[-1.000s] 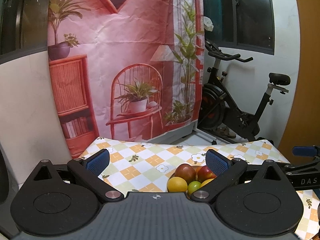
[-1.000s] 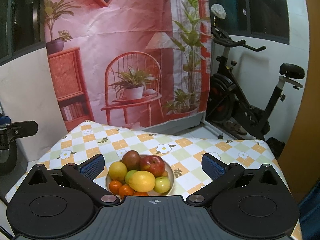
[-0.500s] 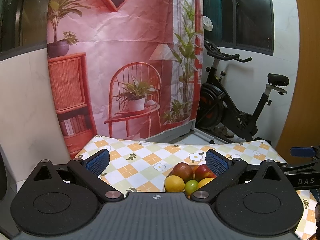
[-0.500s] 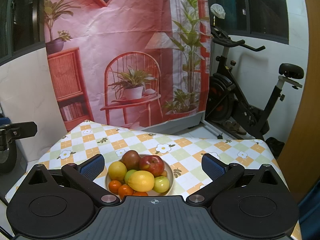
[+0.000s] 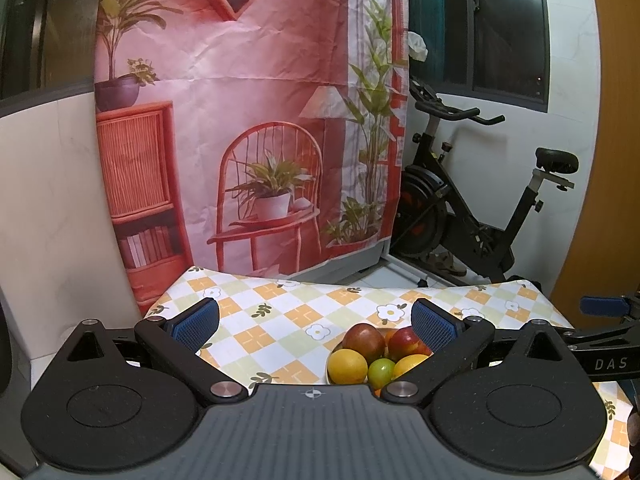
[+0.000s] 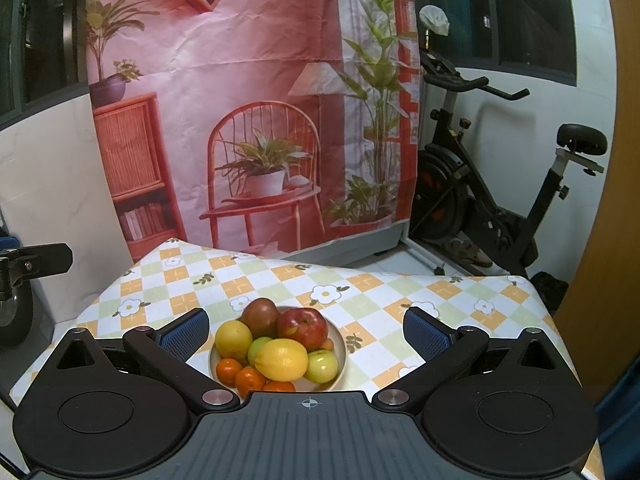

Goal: Organize fruits

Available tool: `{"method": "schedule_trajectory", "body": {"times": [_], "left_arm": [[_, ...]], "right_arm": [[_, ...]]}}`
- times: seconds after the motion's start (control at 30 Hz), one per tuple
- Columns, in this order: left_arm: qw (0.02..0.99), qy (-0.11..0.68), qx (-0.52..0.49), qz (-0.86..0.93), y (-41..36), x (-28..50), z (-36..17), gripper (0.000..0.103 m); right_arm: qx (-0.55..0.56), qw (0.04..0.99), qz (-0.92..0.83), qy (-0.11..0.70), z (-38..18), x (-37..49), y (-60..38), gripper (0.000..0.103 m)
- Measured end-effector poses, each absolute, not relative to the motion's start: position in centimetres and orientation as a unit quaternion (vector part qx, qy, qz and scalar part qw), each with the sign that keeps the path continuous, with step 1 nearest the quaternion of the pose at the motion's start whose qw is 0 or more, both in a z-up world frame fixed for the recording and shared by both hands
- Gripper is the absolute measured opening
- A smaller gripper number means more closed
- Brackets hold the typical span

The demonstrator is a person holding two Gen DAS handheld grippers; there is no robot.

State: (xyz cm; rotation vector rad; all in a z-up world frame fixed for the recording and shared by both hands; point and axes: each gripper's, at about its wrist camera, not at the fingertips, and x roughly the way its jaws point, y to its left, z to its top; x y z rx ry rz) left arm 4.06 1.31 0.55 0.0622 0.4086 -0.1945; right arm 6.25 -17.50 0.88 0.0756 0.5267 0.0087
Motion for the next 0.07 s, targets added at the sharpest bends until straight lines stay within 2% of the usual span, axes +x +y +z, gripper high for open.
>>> {"method": "schedule_trajectory", "body": {"times": [0.07], "left_arm": [[0.974,0.204,0.029,-0.095,1.28,4.08,0.48,0.103]], "right_arm": [[0.038,0.965,0.004,0.26,0.86,6.2,-17.56,0.103]]}}
